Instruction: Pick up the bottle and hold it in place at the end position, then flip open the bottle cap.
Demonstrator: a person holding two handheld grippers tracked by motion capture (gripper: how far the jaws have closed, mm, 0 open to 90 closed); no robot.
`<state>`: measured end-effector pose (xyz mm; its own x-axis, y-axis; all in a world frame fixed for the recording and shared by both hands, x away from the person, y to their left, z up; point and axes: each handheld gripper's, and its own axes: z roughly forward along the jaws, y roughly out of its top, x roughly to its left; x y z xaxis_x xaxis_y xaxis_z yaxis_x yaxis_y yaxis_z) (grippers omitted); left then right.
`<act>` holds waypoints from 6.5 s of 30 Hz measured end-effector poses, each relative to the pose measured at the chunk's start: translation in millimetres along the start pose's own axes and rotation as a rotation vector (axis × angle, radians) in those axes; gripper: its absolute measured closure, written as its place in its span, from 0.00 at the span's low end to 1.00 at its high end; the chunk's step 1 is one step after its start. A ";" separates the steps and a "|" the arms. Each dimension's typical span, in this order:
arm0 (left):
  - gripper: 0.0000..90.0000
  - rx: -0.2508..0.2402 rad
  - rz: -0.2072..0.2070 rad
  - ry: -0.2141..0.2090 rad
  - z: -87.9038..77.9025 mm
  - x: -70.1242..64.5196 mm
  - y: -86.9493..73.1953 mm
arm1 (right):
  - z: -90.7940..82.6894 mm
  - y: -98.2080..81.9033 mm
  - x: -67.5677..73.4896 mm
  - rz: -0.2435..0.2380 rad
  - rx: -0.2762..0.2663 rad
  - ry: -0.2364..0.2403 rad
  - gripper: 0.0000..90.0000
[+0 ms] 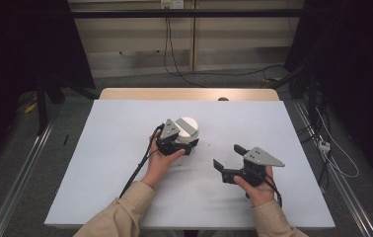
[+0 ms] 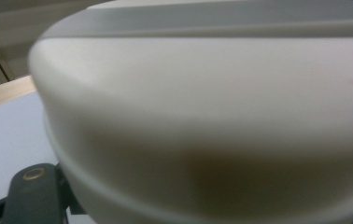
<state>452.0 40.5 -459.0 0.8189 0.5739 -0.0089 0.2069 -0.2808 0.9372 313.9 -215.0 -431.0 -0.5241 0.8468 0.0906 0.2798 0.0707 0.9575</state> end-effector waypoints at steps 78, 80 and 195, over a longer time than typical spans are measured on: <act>0.21 0.005 0.000 0.005 0.3 -1.2 0.0 | 76.1 42.1 15.4 -0.026 0.131 0.110 1.00; 0.21 0.006 0.001 0.004 0.2 -1.0 0.0 | 76.1 42.4 15.0 -0.023 0.126 0.115 1.00; 0.21 0.004 0.000 0.008 -1.1 -3.1 -1.8 | 114.9 105.4 31.4 -0.097 0.067 0.116 1.00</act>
<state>448.5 40.1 -460.3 0.8149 0.5796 -0.0061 0.2090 -0.2840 0.9358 419.4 -120.3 -358.7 -0.6391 0.7684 0.0336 0.2743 0.1870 0.9433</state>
